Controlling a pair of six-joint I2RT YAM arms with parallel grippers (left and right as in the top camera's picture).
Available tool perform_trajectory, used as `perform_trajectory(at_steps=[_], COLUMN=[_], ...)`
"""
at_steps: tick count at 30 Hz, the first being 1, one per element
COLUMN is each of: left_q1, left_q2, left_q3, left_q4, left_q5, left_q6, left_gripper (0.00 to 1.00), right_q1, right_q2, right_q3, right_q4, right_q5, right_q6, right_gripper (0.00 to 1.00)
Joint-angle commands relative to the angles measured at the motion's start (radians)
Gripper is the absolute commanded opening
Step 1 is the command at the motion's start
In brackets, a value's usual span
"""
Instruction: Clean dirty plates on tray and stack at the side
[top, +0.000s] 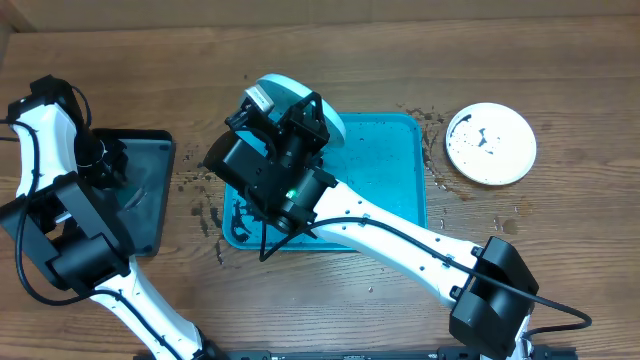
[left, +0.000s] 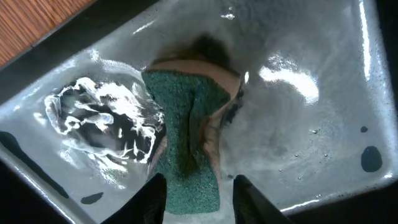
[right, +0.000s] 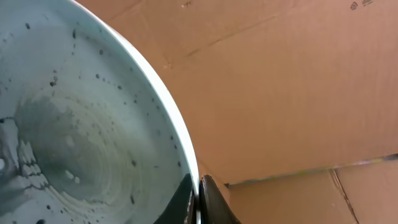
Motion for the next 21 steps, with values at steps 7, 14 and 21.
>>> perform_trajectory(at_steps=[7,14,21], left_q1=[0.006,0.001,0.001], left_q2=[-0.073,-0.121,-0.121], left_q3=[0.197,0.205,0.205], left_q4=[-0.148,-0.163,-0.165], left_q5=[0.069,0.083,0.083], left_q6=[0.039,0.039,0.039], left_gripper=[0.37,1.00,1.00], right_q1=[0.005,-0.047,-0.055], right_q2=[-0.036,-0.025,-0.039], right_q3=[0.024,0.017,0.015], right_q4=[0.010,-0.182,-0.168], right_q5=[-0.013,-0.546,-0.452], right_q6=[0.001,0.188,0.122], right_gripper=[0.04,0.04,0.04])
